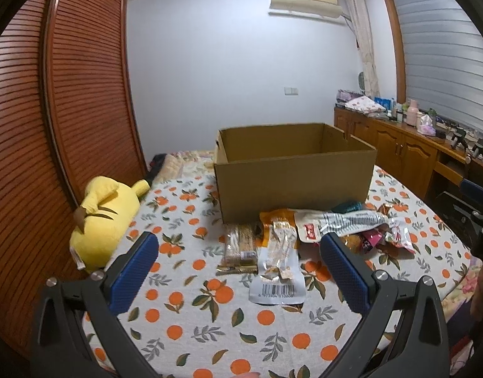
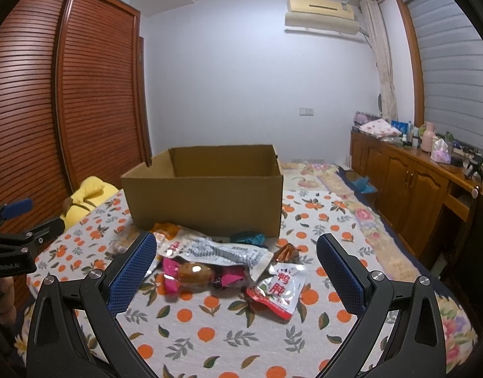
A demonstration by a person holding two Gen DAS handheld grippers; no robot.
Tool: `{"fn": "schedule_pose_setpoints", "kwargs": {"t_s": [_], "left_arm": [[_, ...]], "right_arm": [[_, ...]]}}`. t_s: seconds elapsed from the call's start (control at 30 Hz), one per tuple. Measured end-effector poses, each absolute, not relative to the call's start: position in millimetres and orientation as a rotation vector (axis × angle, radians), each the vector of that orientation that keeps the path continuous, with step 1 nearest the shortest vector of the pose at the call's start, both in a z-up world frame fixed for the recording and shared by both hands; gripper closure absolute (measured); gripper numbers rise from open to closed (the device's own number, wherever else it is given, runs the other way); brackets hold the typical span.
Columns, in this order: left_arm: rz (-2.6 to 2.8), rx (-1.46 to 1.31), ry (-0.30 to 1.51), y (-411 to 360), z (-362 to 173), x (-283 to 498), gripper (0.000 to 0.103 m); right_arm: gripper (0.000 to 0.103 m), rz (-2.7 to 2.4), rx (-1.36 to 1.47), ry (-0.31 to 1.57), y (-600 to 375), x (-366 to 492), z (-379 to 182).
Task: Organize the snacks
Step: 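Grasp the orange-white sausage pack with the left tool while the right tool grasps the red-white duck pouch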
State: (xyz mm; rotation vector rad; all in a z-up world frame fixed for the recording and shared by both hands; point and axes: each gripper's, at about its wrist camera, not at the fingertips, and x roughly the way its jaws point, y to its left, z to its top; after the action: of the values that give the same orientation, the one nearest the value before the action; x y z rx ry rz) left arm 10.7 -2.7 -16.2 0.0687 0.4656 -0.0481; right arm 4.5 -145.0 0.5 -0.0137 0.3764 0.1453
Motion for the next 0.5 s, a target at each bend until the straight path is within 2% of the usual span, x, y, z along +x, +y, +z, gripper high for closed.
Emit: {"fn": "schedule_pose_setpoints", "kwargs": {"t_s": [0.33, 0.5], "left_arm": [[-0.124, 0.067, 0.553, -6.0, -44.8, 37.9, 0.000], [-0.150, 0.057, 0.595, -6.6, -54.6, 51.1, 0.001]], "right_arm": [[0.003, 0.136, -0.034, 0.479, -179.6, 32.5, -38.7], [0.009, 0.155, -0.029, 0.546, -194.4, 47.9, -53.9]]}}
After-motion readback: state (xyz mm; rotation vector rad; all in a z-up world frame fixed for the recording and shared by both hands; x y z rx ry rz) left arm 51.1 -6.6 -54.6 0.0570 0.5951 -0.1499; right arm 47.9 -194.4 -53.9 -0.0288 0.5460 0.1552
